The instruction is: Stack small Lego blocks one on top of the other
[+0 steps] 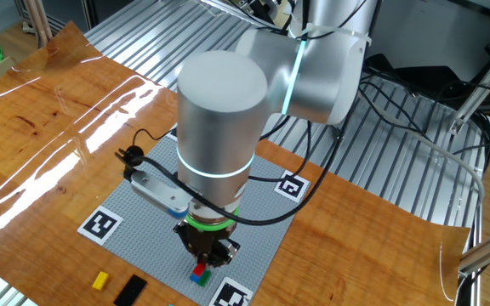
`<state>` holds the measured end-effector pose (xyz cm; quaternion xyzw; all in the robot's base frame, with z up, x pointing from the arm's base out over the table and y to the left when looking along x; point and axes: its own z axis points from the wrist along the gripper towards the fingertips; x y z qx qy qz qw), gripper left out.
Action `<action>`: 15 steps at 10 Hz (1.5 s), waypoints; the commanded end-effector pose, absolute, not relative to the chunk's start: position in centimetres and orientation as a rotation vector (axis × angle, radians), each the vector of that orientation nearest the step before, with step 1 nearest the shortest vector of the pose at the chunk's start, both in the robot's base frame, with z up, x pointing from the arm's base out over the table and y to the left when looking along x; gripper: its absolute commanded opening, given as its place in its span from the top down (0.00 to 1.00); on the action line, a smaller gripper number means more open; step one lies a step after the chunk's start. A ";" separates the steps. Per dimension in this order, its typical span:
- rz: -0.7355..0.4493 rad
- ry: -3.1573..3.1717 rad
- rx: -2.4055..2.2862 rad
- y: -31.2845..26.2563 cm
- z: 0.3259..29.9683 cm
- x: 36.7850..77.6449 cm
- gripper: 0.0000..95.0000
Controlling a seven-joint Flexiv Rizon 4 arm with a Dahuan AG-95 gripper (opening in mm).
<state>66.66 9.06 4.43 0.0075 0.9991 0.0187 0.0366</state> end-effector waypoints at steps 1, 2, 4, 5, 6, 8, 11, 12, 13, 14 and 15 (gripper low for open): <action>0.063 3.073 -0.019 9.1 3.8 66.8 1.00; 0.064 3.073 -0.038 9.1 3.7 66.9 1.00; 0.068 3.082 -0.056 9.1 3.6 66.9 1.00; 0.067 3.083 -0.074 9.1 3.6 67.0 1.00; 0.069 3.083 -0.090 9.0 3.5 67.0 1.00; 0.068 3.082 -0.094 9.0 3.5 67.1 1.00; 0.064 3.076 -0.087 8.9 3.5 67.3 1.00; 0.065 3.075 -0.088 8.8 3.5 67.3 1.00; 0.065 3.075 -0.093 8.6 3.4 67.3 1.00; 0.067 3.074 -0.097 8.3 3.3 67.4 1.00; 0.069 3.074 -0.088 8.3 3.2 67.4 1.00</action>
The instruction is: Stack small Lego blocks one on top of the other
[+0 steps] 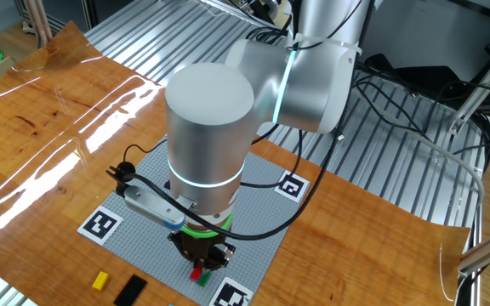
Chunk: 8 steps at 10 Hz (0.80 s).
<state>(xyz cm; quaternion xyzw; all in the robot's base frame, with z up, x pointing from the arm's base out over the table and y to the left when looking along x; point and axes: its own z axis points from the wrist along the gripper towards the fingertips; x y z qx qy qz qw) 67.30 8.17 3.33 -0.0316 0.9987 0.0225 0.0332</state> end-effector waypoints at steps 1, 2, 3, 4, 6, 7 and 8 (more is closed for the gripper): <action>0.070 3.072 -0.085 8.3 3.3 67.4 1.00; 0.075 3.073 -0.078 8.3 3.3 67.3 1.00; 0.076 3.074 -0.079 8.4 3.3 67.3 1.00; 0.078 3.073 -0.078 8.5 3.3 67.2 1.00; 0.077 3.073 -0.081 8.5 3.3 67.1 1.00; 0.077 3.073 -0.078 8.5 3.3 67.1 1.00; 0.078 3.073 -0.077 8.5 3.3 67.1 1.00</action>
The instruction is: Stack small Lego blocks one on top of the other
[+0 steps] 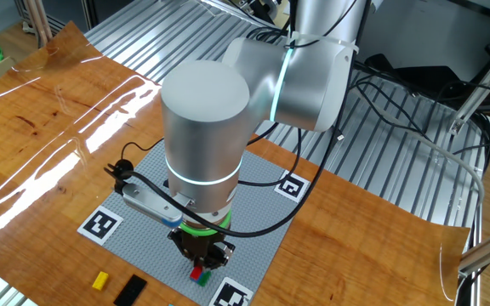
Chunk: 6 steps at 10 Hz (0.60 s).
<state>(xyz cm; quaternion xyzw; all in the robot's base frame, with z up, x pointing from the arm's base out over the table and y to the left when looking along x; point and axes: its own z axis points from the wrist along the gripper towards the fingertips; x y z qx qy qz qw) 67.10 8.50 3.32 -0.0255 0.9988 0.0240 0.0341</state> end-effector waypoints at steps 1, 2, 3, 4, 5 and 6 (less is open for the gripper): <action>0.078 3.073 -0.074 8.5 3.3 67.1 1.00; 0.079 3.074 -0.073 8.5 3.3 67.1 1.00; 0.080 3.074 -0.071 8.5 3.3 67.1 1.00; 0.081 3.074 -0.070 8.6 3.2 67.1 1.00; 0.081 3.074 -0.069 8.6 3.2 67.1 1.00; 0.084 3.073 -0.065 8.6 3.2 67.1 1.00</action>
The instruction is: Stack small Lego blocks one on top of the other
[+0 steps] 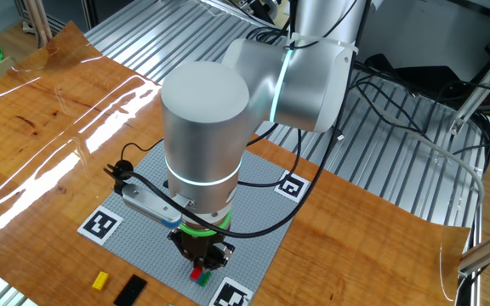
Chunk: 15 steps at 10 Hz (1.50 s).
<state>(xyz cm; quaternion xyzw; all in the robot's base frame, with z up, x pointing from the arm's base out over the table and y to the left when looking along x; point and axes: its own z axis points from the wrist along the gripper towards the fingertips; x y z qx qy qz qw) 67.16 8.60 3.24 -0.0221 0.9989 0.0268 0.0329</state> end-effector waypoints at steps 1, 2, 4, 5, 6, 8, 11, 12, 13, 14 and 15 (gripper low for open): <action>0.085 3.070 -0.063 8.6 3.1 67.1 1.00; 0.086 3.072 -0.060 8.6 3.1 67.1 1.00; 0.088 3.073 -0.060 8.6 3.1 67.1 1.00; 0.088 3.073 -0.059 8.6 3.1 67.1 1.00; 0.090 3.073 -0.054 8.6 3.1 67.1 1.00; 0.094 3.074 -0.047 8.6 3.1 67.1 1.00; 0.094 3.075 -0.039 8.6 3.1 67.1 1.00; 0.094 3.074 -0.037 8.6 3.1 67.1 0.80; 0.094 3.074 -0.031 8.6 3.1 67.1 0.80; 0.095 3.074 -0.025 8.6 3.0 67.1 0.80; 0.095 3.074 -0.023 8.6 2.9 67.1 0.80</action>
